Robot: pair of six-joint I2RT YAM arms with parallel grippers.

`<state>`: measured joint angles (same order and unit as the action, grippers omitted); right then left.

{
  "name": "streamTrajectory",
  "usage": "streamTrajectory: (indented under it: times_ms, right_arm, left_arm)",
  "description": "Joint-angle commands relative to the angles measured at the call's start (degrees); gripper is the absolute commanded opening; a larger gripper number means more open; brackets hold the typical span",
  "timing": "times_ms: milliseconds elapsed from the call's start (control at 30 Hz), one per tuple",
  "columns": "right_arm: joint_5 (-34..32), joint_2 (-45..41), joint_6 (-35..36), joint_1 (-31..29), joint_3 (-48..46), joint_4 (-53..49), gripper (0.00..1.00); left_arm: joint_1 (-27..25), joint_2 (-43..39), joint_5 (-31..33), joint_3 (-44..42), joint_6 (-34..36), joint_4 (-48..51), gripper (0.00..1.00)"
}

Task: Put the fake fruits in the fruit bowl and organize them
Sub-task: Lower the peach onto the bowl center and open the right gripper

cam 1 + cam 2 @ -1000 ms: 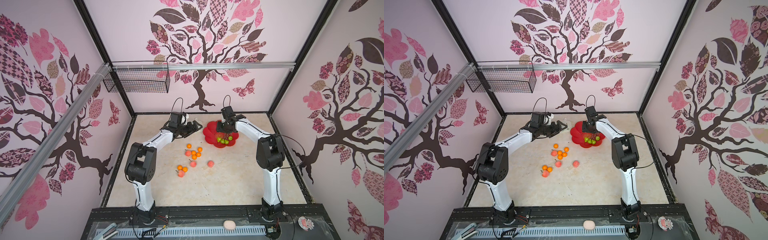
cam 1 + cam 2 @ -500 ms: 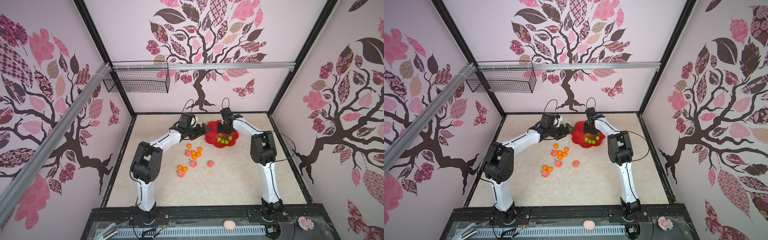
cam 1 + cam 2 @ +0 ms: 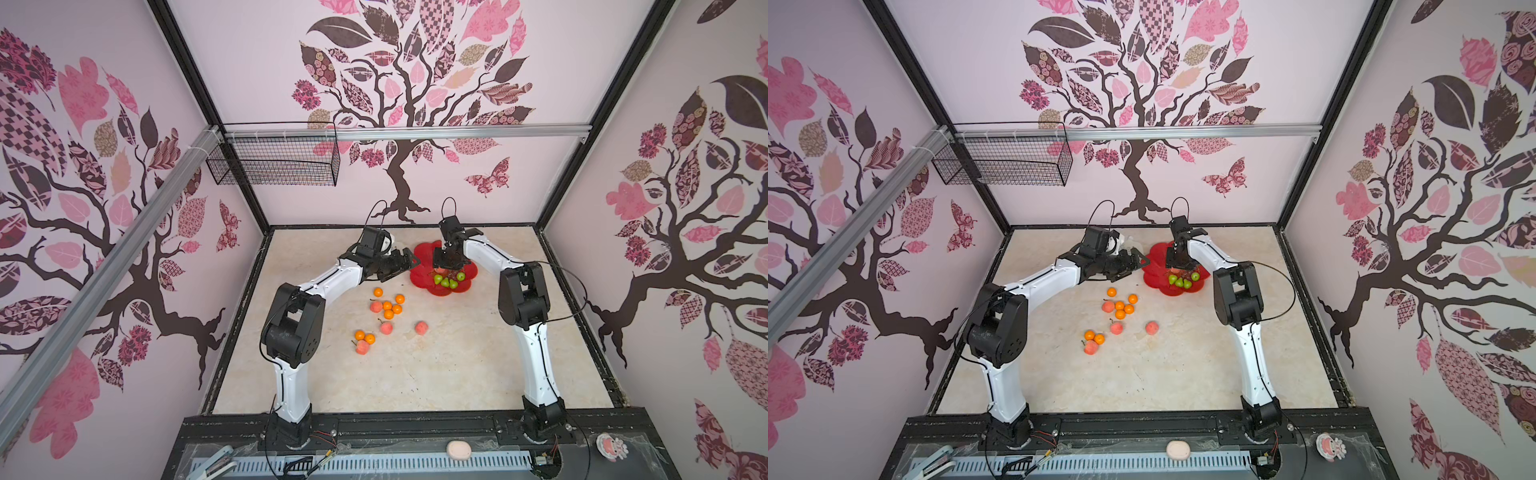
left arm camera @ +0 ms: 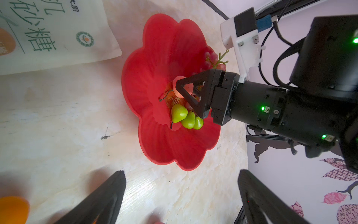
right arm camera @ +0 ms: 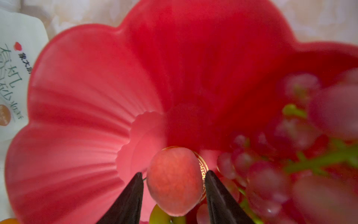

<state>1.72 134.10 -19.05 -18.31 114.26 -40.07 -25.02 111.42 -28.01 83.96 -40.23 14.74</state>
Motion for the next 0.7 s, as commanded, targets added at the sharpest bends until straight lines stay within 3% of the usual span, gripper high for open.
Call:
streamTrajectory:
  times_ms: [0, 300, 533, 667]
  right_arm:
    - [-0.3, 0.3, 0.7, -0.1, 2.3, -2.2, 0.55]
    - [0.5, -9.4, -0.5, -0.8, -2.9, 0.4, 0.57]
    - [-0.7, -17.4, -1.1, -4.8, -11.3, 2.7, 0.56]
    - [2.9, -22.7, -3.1, -6.1, -18.3, 4.0, 0.56]
  left_arm:
    - [0.5, 0.1, 1.5, 2.7, 1.8, 1.6, 0.95]
    - [7.0, -1.5, -6.2, 4.8, 4.9, 3.3, 0.95]
    - [11.1, -1.6, -5.1, 9.0, 10.1, 11.0, 0.95]
    - [11.4, -1.6, -6.8, 10.6, 13.0, 13.9, 0.95]
